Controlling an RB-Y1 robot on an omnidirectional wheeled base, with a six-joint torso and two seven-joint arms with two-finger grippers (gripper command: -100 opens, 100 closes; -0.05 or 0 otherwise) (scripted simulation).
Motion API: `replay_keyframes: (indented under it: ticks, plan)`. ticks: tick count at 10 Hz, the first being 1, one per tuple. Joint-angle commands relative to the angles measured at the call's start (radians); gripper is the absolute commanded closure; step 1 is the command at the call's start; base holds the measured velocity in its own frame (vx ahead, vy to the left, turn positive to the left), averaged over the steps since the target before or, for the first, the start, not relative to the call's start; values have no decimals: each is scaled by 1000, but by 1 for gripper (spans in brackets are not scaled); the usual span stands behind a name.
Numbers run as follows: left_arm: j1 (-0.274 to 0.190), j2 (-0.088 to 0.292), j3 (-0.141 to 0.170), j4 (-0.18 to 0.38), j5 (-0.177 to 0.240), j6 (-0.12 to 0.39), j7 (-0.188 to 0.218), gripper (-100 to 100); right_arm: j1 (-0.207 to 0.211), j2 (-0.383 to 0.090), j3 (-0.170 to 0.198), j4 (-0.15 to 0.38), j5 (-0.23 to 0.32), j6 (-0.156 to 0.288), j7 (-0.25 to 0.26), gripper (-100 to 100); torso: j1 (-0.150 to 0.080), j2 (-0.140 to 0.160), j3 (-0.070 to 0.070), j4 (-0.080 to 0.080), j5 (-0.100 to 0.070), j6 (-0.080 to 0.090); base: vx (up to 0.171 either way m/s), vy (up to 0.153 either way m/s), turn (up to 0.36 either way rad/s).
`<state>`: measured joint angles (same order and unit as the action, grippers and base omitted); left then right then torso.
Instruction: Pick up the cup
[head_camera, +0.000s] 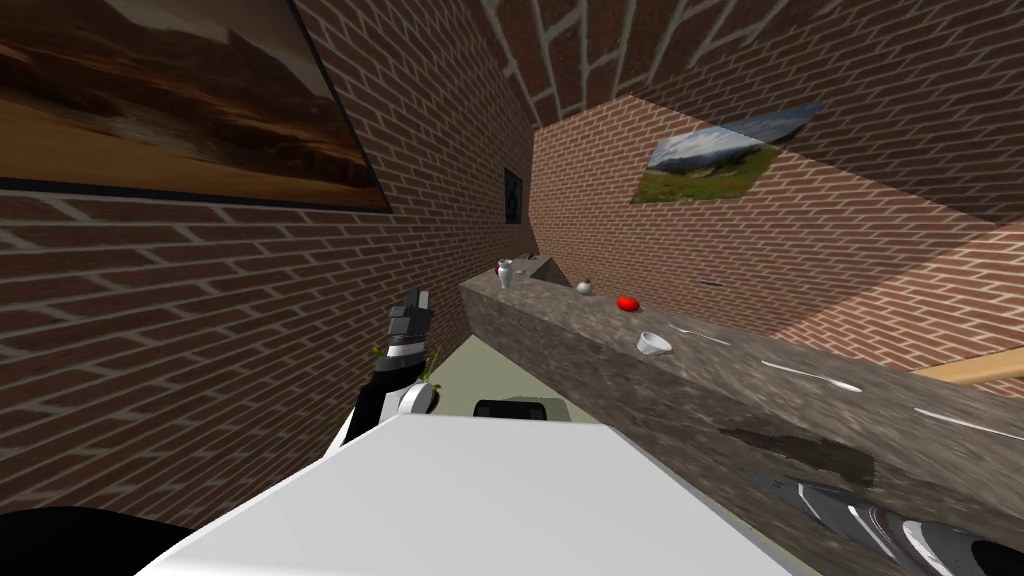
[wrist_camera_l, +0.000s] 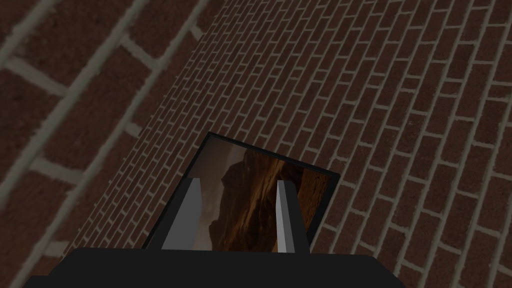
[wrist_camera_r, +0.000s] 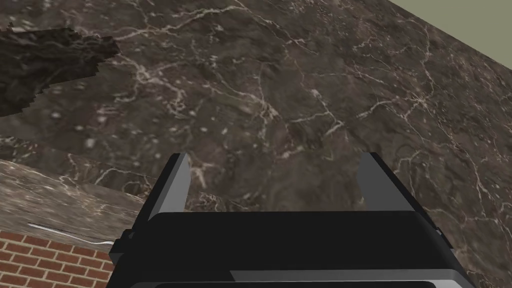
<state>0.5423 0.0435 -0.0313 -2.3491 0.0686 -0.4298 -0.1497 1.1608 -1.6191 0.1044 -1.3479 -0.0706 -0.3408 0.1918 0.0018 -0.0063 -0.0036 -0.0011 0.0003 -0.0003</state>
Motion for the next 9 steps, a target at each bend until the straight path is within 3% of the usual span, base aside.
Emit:
replay_keyframes:
  ticks: [1,3,5,6,7,9]
  plan:
    - [0,0,0,0,0,0,0,0,0,-50,-13,20,-7,-1,10,-100,0,0,0,0,0,0,86,27,108]
    - [0,0,0,0,0,0,0,0,0,-65,-13,20,-7,-1,10,-100,0,1,0,0,0,0,47,13,28]
    - [0,0,0,0,0,0,0,0,-2,-148,-33,54,-20,-15,24,-100,-1,2,1,1,0,0,77,5,129]
    - [0,0,0,0,0,0,0,0,-2,-157,-33,54,-20,-15,24,-100,-1,-1,0,0,0,0,101,3,79]
    - [0,0,0,0,0,0,0,0,-2,-195,-41,66,-25,-23,31,-100,-1,-1,-1,0,0,0,101,-8,85]
    - [0,0,0,0,0,0,0,0,-2,-197,-41,66,-25,-23,31,-100,-2,0,0,0,-1,0,52,-4,32]
